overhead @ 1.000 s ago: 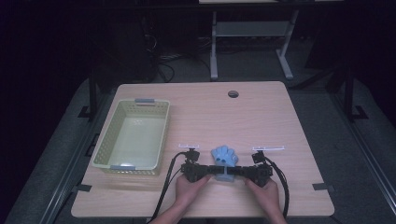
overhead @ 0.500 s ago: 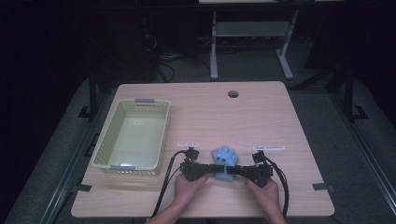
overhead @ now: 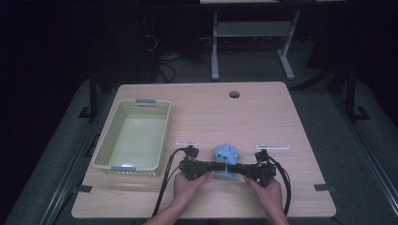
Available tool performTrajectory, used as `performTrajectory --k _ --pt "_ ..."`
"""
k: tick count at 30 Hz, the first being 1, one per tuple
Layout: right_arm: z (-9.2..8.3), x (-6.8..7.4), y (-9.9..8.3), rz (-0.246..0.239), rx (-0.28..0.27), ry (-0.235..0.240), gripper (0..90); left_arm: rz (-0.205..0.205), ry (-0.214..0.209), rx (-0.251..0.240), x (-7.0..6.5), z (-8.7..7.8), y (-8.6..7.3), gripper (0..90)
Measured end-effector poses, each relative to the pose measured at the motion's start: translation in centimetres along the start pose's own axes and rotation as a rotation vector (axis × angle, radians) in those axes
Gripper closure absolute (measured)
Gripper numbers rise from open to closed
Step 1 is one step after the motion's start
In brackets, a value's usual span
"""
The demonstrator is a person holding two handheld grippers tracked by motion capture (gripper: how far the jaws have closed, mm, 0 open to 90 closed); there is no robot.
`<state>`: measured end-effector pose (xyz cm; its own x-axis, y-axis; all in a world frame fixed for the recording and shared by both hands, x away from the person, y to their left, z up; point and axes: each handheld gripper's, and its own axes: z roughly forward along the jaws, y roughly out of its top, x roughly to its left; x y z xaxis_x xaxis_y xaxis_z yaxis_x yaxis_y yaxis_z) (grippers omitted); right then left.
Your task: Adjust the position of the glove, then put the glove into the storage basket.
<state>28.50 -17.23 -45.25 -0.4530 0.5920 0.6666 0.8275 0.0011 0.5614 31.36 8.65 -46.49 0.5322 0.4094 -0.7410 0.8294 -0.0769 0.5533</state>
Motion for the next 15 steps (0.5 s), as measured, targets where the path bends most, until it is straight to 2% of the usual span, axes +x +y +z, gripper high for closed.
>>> performTrajectory --k 7,15 --pt "-0.1 0.3 0.2 -0.005 -0.004 0.007 72.7 0.01 -0.004 -0.002 -0.4 -0.4 0.2 67.7" --pt "-0.1 1.5 1.0 -0.024 -0.001 0.021 72.7 0.032 -0.006 -0.012 -1.0 -1.7 0.8 67.5"
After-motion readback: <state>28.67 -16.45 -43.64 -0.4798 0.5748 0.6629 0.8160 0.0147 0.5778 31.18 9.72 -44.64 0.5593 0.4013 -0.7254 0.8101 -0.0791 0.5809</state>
